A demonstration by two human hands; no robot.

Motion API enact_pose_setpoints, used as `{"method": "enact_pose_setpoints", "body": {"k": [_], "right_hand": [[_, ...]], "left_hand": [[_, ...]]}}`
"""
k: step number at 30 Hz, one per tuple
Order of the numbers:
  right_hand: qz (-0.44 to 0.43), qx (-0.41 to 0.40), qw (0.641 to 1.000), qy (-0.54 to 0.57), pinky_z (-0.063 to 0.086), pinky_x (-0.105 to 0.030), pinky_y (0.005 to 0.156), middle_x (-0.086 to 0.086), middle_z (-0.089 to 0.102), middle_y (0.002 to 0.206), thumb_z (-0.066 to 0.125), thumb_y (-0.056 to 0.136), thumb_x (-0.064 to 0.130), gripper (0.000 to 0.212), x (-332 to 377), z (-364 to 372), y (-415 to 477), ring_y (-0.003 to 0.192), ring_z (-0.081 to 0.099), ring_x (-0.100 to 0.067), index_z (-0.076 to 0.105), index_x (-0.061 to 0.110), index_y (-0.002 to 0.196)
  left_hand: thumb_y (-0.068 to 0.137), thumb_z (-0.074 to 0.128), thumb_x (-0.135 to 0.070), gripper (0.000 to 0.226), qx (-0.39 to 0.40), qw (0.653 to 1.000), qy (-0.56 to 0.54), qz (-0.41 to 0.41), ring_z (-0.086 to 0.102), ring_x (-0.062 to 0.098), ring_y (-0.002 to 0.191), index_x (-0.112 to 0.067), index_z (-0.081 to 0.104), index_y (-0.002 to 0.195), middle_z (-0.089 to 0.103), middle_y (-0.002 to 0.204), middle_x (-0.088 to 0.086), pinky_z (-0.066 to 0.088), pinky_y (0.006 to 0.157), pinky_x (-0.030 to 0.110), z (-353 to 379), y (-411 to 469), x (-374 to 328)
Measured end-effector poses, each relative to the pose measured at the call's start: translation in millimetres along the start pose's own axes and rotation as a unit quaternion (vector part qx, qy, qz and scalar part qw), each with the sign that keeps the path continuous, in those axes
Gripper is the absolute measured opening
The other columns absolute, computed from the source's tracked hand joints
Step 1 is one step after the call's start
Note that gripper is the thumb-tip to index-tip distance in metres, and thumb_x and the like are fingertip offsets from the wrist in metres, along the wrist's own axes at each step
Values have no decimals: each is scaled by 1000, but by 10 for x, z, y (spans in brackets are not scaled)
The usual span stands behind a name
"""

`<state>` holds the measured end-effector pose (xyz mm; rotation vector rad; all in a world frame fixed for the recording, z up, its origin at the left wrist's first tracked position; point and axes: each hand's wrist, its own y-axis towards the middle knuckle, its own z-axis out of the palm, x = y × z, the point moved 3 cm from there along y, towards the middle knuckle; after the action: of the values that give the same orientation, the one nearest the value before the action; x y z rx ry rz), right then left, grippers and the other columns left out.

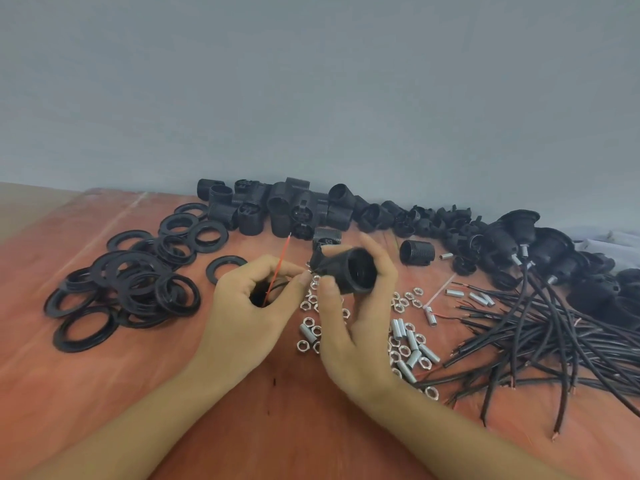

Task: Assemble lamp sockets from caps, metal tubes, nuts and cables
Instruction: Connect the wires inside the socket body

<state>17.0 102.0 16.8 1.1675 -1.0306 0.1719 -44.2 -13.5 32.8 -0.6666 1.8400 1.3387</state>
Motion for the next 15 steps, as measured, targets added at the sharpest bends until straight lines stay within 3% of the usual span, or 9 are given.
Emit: {"method": "enact_pose_setpoints", "body": {"k": [3, 7, 9, 13, 15], "right_hand": [[40, -32, 998, 29, 49, -31, 91, 24, 56, 107, 56, 91, 29, 44, -28, -13, 184, 99, 58, -7, 38, 32, 131], [98, -79, 988, 87, 52, -26, 78, 5, 68, 108, 63, 88, 32, 37, 29, -115, 255, 93, 63, -9, 49, 30, 122], [141, -105, 977, 121, 53, -23, 71, 7, 71, 101, 71, 86, 29, 37, 53, -241, 292, 90, 66, -8, 53, 24, 119], [238, -98, 941, 217, 56, -34, 76, -6, 67, 97, 72, 76, 30, 54, 45, -535, 284, 94, 65, -24, 59, 3, 121], [291, -86, 918, 257, 58, -30, 72, -8, 70, 93, 69, 77, 28, 50, 19, -602, 202, 89, 69, -25, 60, 4, 121]], "left_hand": [[83, 68, -25, 8, -3, 1000, 7, -9, 51, 29, 57, -24, 71, 76, 59, 62, 15, 41, 53, 28, -12, 3, 12], [83, 67, -28, 6, -3, 1000, 15, -14, 55, 32, 63, -27, 71, 78, 62, 66, 16, 44, 58, 34, -24, 1, 21], [83, 67, -29, 4, -3, 1000, 19, -16, 55, 30, 62, -29, 70, 81, 62, 66, 15, 44, 56, 30, -19, 3, 18], [84, 70, -27, 8, 3, 1000, 25, -10, 50, 26, 57, -27, 70, 76, 60, 63, 13, 40, 53, 22, 0, -8, -6], [86, 73, -18, 14, 14, 999, 32, -6, 46, 18, 52, -25, 71, 74, 58, 60, 9, 38, 51, 19, 16, -30, -27]]}}
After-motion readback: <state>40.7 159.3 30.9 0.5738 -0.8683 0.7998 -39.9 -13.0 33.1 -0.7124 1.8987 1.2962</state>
